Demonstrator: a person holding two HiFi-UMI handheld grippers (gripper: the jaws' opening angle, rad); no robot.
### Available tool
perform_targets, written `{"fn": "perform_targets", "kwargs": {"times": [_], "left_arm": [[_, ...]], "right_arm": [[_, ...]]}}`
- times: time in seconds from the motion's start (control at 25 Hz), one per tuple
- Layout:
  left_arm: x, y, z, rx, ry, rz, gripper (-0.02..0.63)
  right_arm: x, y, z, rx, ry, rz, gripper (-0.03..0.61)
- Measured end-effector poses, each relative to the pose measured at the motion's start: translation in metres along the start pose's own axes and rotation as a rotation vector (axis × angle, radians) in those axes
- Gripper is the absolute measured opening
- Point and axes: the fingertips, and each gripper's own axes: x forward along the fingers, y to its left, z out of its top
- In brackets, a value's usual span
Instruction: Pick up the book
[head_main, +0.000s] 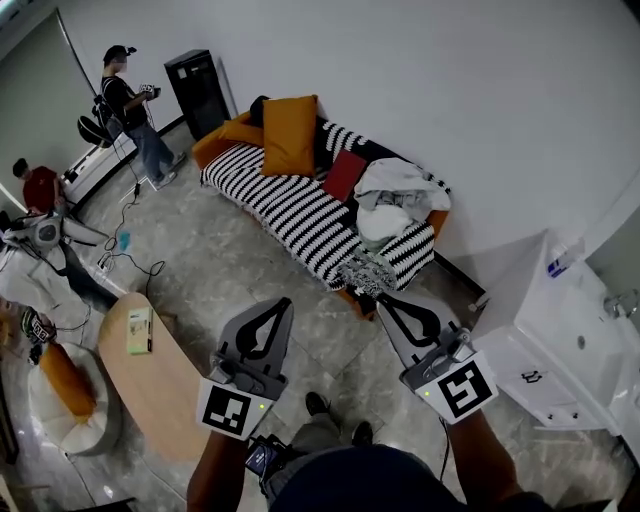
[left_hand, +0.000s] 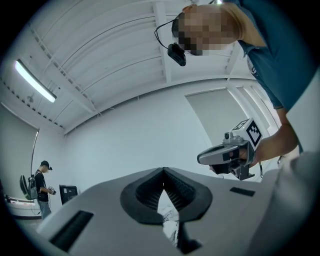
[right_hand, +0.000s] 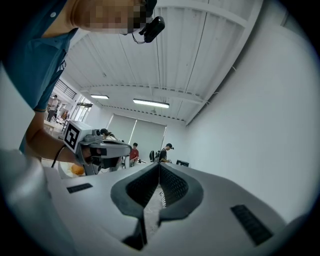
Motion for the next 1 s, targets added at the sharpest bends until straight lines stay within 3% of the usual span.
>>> {"fn": "perform_targets", "kwargs": {"times": [0.28,0.4,0.56,0.68,1.0], "left_arm": [[0.039,0.065,-0.018,-0.036,-0.058,-0.030,0.005],[0.067,0.086,-0.020,-0.027,-0.126,-0.068,0.005],[0.086,0.107,-0.053,-0.055,-0.034,-0.114,0.005],[0.109,0.122,-0.055,-0.056,-0.040,-0.128,0.005],[0.194,0.136,-0.078,-0.048,-0.001,-0.122,0.005]], "right_arm": [[0.067,-0.026,-0.022,-0.026,0.091,-0.018,0.014],[0.097,-0.048,-0.024,-0.049,0.054,-0.044,0.014],[0.120,-0.066,-0.029,-0.009,0.037,-0.106,0.014],[0.134,-0.085,-0.035,-0.016,0.087,-0.112,0.014],[0.169,-0.164,-0.070,0.027,0.070,-0.073,0.014]]}}
